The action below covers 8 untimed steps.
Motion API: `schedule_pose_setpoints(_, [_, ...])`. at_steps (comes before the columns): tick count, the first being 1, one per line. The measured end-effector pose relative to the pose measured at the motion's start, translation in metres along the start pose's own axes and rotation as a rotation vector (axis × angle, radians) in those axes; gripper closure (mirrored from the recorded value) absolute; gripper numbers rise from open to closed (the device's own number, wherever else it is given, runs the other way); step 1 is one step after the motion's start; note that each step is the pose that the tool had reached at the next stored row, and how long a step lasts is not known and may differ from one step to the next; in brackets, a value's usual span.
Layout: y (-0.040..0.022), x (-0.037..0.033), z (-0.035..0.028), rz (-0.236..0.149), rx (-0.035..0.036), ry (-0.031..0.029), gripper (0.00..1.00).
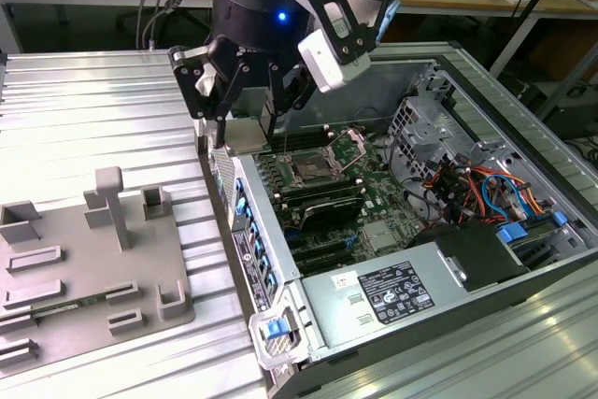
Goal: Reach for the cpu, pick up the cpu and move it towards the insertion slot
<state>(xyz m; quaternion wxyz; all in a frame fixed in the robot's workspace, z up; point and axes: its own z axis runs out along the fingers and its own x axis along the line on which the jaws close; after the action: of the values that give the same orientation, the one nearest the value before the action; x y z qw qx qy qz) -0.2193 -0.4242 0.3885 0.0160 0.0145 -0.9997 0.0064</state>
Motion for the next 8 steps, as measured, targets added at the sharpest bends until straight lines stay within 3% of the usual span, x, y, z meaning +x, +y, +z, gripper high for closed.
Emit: schedule_pose_setpoints(8, [0.0000, -0.0016, 0.0000, 0.000, -0.0001, -0.0001, 0.45])
